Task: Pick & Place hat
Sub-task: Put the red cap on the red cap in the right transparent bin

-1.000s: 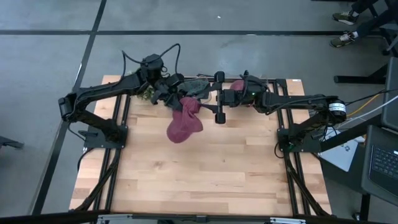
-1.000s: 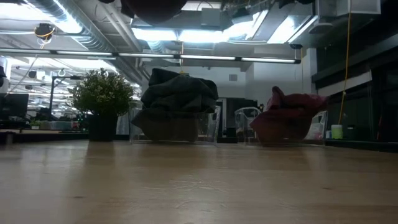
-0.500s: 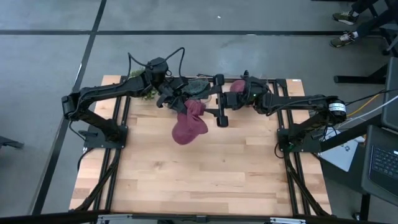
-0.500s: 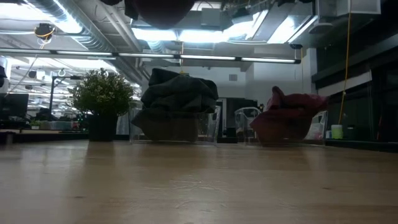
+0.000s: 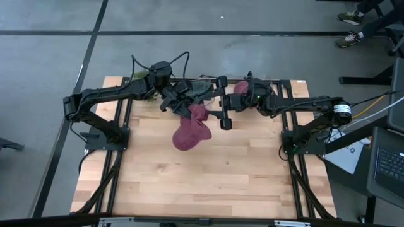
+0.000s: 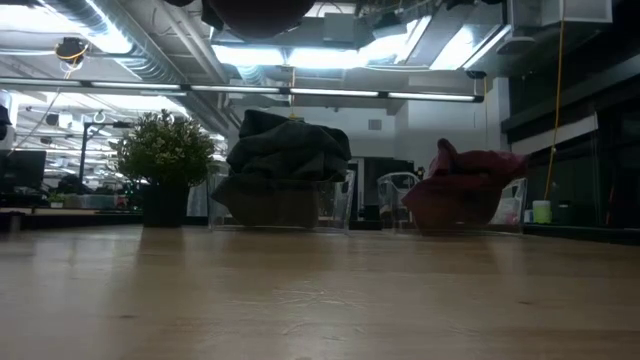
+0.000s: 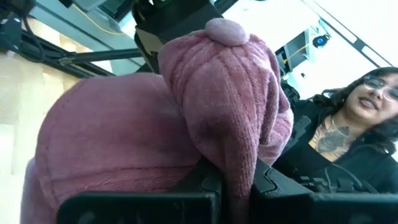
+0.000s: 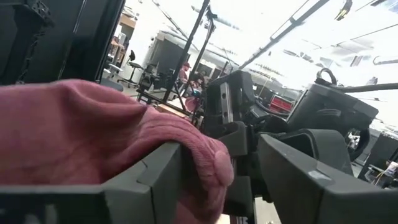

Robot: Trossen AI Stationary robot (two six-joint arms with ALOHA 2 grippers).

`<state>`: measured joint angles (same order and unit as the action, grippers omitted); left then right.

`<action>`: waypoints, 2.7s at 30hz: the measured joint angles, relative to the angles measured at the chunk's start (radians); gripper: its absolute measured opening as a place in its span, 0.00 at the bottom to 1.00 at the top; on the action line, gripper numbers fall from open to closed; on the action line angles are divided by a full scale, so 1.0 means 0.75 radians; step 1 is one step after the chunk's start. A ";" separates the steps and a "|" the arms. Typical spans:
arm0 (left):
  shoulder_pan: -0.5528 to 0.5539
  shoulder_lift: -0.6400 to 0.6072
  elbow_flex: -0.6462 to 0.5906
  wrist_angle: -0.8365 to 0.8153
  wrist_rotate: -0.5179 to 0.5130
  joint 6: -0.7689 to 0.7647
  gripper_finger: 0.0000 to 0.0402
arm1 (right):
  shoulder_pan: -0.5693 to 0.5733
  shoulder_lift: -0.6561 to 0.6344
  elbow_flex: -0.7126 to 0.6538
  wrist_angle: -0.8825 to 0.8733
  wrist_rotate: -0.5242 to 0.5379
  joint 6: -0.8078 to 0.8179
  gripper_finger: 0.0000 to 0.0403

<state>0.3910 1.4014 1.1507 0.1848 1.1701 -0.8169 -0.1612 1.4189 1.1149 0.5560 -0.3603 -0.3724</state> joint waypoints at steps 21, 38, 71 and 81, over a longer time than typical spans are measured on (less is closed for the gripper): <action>-0.023 0.000 -0.001 0.009 -0.061 0.036 0.06 | 0.000 0.000 0.000 -0.070 0.001 0.178 0.08; 0.075 -0.001 -0.001 -0.005 0.004 0.277 0.44 | -0.024 -0.256 0.000 -0.557 -0.039 0.260 0.08; 0.160 -0.002 -0.001 -0.012 -0.153 0.352 0.44 | -0.280 -0.489 0.001 -1.158 1.259 0.369 0.08; 0.158 -0.002 -0.001 -0.012 -0.176 0.352 0.44 | -0.355 -0.503 0.001 -1.195 1.245 0.309 0.08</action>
<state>0.5098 1.4001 1.1502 0.1757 1.0382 -0.5529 -0.4276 1.0418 1.1156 -0.3404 0.5732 -0.1406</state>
